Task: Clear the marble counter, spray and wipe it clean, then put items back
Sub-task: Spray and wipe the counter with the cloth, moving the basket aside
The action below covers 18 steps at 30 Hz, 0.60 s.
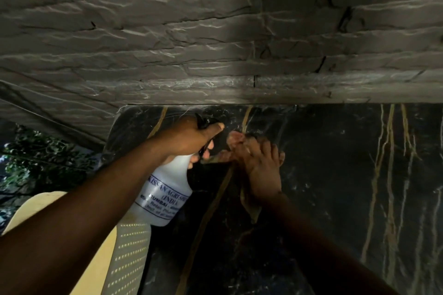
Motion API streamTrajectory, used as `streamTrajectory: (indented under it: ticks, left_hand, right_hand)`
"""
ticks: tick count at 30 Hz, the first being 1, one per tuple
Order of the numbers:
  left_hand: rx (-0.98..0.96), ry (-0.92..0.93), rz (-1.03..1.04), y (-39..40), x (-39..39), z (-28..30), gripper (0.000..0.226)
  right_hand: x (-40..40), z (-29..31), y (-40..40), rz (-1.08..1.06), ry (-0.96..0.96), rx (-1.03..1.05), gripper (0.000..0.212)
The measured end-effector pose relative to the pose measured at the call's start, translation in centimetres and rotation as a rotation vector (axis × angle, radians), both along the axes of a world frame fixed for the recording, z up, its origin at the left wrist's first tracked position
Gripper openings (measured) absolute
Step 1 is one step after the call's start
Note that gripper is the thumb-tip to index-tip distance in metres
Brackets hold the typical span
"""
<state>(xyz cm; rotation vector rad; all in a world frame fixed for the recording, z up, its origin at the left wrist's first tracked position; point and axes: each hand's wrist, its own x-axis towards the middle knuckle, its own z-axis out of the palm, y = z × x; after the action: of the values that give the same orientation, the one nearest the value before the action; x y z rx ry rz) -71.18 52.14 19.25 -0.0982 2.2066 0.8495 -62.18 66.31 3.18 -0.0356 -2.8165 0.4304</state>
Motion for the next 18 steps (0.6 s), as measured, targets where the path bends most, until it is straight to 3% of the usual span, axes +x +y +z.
streamTrajectory:
  ticks: [4,8,9,14,18]
  left_hand:
    - [-0.001,0.023,-0.086,0.8,0.0,-0.2,0.048]
    - [-0.041,-0.004,-0.166,1.4,-1.4,-0.2,0.052]
    - [-0.034,0.009,-0.188,1.5,-2.0,-0.2,0.051]
    - [0.045,0.067,-0.197,0.7,-4.5,-0.3,0.048]
    - [0.073,0.058,-0.243,-0.5,-6.1,-0.6,0.046]
  right_hand:
    - [-2.4,0.3,-4.1,-0.149,-0.052,-0.064,0.040]
    - [2.4,-0.1,-0.8,0.228,0.021,0.052,0.043]
    - [2.6,-0.1,0.9,0.240,0.005,0.062,0.043]
    - [-2.7,0.0,5.5,-0.162,-0.088,0.015,0.045]
    - [-8.1,0.2,2.9,-0.398,-0.187,-0.063,0.048]
